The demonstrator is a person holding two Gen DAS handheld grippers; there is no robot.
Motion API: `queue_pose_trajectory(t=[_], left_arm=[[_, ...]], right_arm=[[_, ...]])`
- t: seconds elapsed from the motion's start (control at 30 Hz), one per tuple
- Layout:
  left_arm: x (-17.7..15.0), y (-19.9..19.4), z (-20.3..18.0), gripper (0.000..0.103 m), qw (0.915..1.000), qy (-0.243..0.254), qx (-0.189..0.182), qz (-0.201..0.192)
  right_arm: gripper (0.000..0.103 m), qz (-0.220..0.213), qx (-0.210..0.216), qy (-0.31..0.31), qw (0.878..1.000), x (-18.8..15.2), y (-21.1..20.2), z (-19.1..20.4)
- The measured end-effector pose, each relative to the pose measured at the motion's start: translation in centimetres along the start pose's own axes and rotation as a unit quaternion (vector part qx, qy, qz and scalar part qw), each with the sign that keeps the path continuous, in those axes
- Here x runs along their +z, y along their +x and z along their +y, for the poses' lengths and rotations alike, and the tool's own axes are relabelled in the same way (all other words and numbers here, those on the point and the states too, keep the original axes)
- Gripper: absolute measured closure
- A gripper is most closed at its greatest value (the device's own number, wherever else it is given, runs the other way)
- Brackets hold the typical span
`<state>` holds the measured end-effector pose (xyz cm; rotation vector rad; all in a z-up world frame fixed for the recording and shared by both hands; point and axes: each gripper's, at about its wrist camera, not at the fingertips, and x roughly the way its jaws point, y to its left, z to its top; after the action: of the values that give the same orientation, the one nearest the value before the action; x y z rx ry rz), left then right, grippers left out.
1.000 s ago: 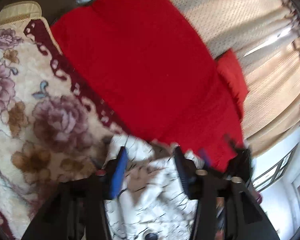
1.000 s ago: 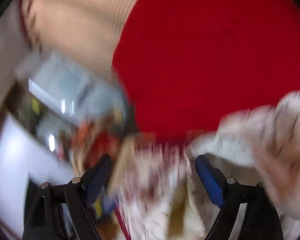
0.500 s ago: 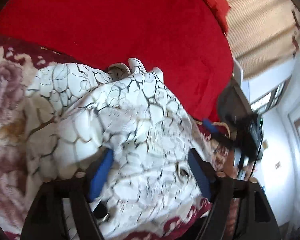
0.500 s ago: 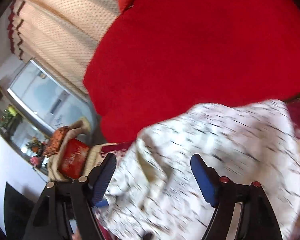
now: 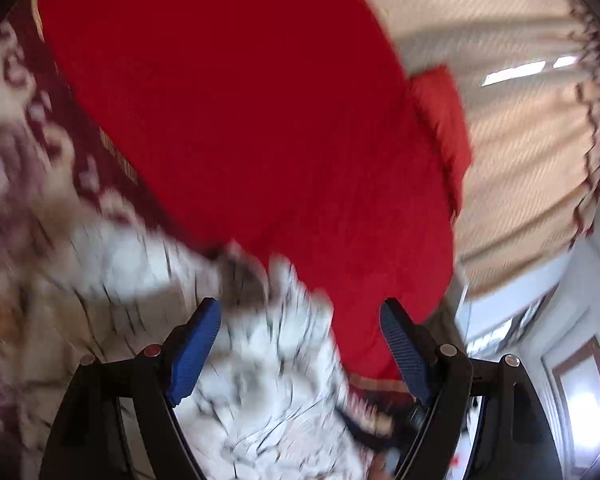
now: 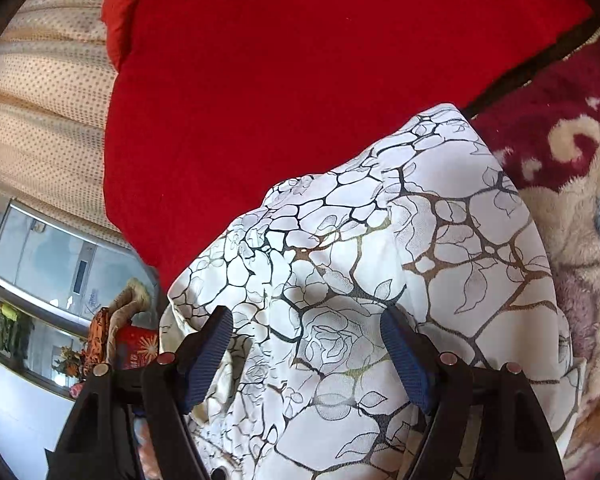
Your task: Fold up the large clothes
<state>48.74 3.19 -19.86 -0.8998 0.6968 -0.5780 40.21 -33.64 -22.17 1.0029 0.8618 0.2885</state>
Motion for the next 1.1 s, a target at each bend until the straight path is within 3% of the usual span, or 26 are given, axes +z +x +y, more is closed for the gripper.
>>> queue_pose_trajectory(t=[0.07, 0.1, 0.17, 0.27, 0.3, 0.37, 0.47, 0.6, 0.7, 0.87, 0.97, 1.0, 1.07, 1.1], left_arm=[[0.6, -2.2, -0.5, 0.021, 0.9986, 0.013, 0.010, -0.050], [0.9, -2.9, -0.9, 0.021, 0.9979, 0.023, 0.030, -0.053], [1.0, -2.4, -1.8, 0.021, 0.9964, 0.053, 0.064, 0.012], [-0.7, -1.1, -3.0, 0.021, 0.9898, 0.068, 0.037, 0.120], [-2.0, -0.3, -3.8, 0.021, 0.9808, 0.085, 0.026, 0.174], [-4.0, 0.8, -5.0, 0.021, 0.9661, 0.104, 0.019, 0.235], [-6.6, 2.2, -5.4, 0.020, 0.9504, 0.116, 0.046, 0.285], [-7.4, 5.7, -2.1, 0.020, 0.9366, 0.062, 0.132, 0.318], [-6.9, 6.9, -1.2, 0.020, 0.9443, 0.040, 0.135, 0.298], [-4.7, 6.9, -1.3, 0.021, 0.9760, 0.011, 0.112, 0.186], [-2.6, 3.9, -2.1, 0.021, 0.9949, -0.001, 0.056, 0.085], [-1.6, 1.7, -2.3, 0.021, 0.9990, -0.004, 0.032, 0.031], [-0.5, -1.0, -2.2, 0.020, 0.9993, -0.001, 0.028, -0.023], [0.0, -2.0, -1.8, 0.020, 0.9987, -0.008, 0.039, -0.031]], right_arm=[[0.023, -0.003, -0.004, -0.012, 1.000, -0.2, -0.1, 0.2], [0.023, -0.005, -0.006, -0.016, 1.000, -0.4, -0.2, 0.2], [0.023, -0.007, -0.007, -0.025, 1.000, -0.5, -0.3, 0.3], [0.023, -0.007, -0.006, -0.030, 1.000, -0.7, -0.3, 0.1], [0.023, -0.007, -0.004, -0.031, 0.999, -0.7, -0.3, -0.1], [0.023, -0.004, -0.004, -0.031, 1.000, -0.7, -0.2, -0.3], [0.023, -0.006, -0.004, -0.028, 1.000, -0.8, -0.3, -0.4], [0.023, -0.010, -0.004, -0.029, 1.000, -0.9, -0.5, -0.3], [0.023, -0.014, -0.002, -0.027, 1.000, -1.0, -0.7, -0.5], [0.023, -0.018, 0.002, -0.023, 1.000, -1.0, -0.8, -0.6], [0.023, -0.022, 0.002, -0.025, 0.999, -1.1, -0.9, -0.6], [0.023, -0.024, 0.003, -0.025, 0.999, -1.2, -1.0, -0.5], [0.023, -0.026, 0.006, -0.023, 0.999, -1.3, -1.2, -0.6], [0.023, -0.026, 0.007, -0.023, 0.999, -1.3, -1.2, -0.6]])
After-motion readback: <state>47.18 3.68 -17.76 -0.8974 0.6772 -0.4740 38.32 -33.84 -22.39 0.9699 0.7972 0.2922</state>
